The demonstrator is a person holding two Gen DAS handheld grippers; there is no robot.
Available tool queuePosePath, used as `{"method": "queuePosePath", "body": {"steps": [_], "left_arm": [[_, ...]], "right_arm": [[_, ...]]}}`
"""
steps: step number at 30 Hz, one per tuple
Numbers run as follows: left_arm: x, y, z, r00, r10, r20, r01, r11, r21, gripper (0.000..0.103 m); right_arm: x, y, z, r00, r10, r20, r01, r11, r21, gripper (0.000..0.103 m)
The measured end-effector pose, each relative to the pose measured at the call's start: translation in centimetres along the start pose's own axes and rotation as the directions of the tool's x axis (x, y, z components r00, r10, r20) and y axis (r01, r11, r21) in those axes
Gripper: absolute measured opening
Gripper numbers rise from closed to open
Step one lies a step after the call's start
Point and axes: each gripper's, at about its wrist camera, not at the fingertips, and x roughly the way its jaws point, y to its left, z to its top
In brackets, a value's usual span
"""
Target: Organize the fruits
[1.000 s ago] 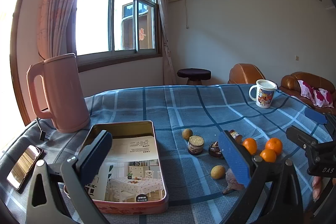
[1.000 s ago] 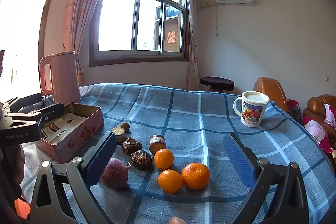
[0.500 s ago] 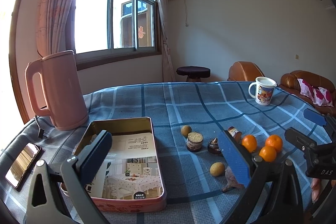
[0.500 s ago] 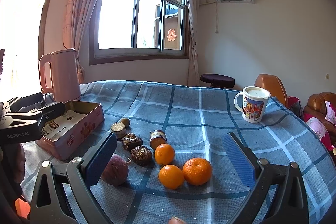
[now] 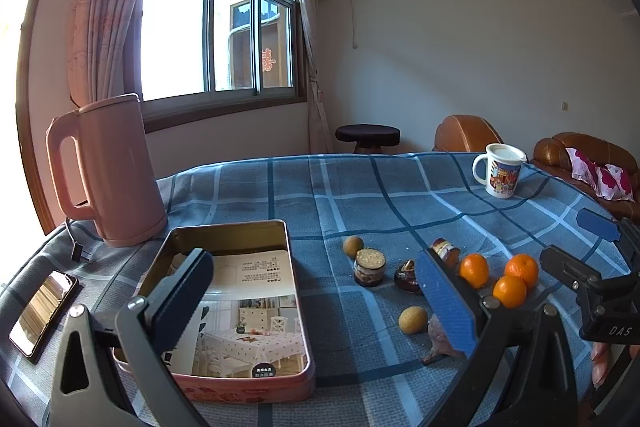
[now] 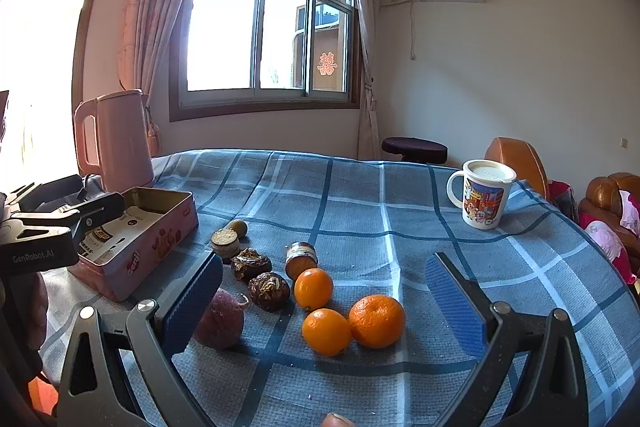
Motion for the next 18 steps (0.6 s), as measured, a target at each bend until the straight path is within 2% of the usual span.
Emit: {"method": "queuePosePath", "body": {"steps": [18], "left_arm": [[0.37, -0.44, -0.44, 1.0, -0.004, -0.017, 0.004, 1.0, 0.005, 0.103]], "right_arm": [[0.22, -0.5, -0.44, 1.0, -0.008, -0.015, 0.008, 1.0, 0.013, 0.102]]}}
